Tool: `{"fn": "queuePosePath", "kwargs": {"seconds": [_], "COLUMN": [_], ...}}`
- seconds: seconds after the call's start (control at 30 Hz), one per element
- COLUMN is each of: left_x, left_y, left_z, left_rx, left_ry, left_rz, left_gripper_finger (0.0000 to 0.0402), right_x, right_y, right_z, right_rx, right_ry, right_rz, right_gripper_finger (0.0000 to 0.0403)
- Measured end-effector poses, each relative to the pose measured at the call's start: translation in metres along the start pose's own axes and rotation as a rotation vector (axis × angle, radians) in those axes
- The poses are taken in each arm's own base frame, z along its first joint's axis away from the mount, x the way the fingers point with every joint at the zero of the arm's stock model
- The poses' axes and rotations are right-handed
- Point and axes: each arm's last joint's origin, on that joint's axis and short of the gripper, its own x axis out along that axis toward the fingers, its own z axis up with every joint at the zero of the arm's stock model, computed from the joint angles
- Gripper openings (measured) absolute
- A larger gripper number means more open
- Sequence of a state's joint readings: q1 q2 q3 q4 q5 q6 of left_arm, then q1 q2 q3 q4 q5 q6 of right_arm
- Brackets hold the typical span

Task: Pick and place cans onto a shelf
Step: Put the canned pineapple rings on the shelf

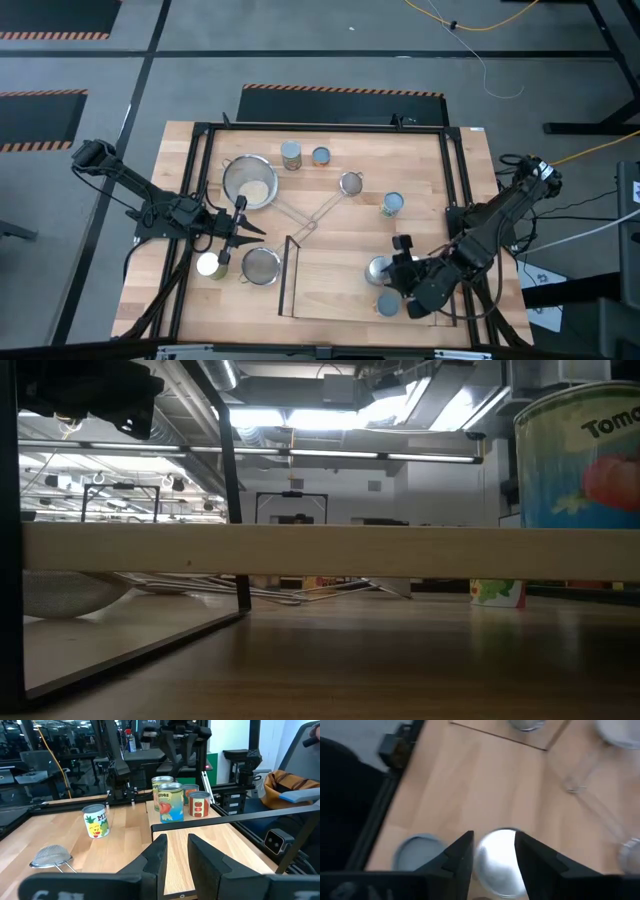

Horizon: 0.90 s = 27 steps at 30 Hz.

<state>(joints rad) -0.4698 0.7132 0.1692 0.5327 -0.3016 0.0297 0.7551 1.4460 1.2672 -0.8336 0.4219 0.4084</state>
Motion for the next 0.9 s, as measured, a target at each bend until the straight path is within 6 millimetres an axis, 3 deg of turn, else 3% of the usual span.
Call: {"fn": "queuePosePath", "kwargs": {"seconds": [0.2, 0.4, 0.53, 0.67, 0.9], "left_x": [0.000, 0.000, 0.000, 0.000, 0.000], "left_y": [0.000, 0.000, 0.000, 0.000, 0.000], "left_z": [0.000, 0.000, 0.000, 0.000, 0.000], "left_rx": [0.000, 0.000, 0.000, 0.000, 0.000], "left_ry": [0.000, 0.000, 0.000, 0.000, 0.000], "left_rz": [0.000, 0.000, 0.000, 0.000, 0.000], "left_gripper_finger": [0.0069, 0.0069, 0.0069, 0.0069, 0.0069], "right_x": [-0.006, -0.003, 0.005, 0.013, 0.018], "right_y": [-0.023, -0.065, -0.101, -0.141, -0.220], "right_z": [0.010, 0.031, 0.042, 0.050, 0.060], "right_rx": [-0.005, -0.043, -0.048, -0.059, -0.007], "right_ry": [0.017, 0.010, 0.004, -0.018, -0.180], "right_rz": [-0.156, -0.255, -0.325, -0.270, -0.251], "right_gripper_finger": [0.0147, 0.0147, 0.0147, 0.0147, 0.0147]}}
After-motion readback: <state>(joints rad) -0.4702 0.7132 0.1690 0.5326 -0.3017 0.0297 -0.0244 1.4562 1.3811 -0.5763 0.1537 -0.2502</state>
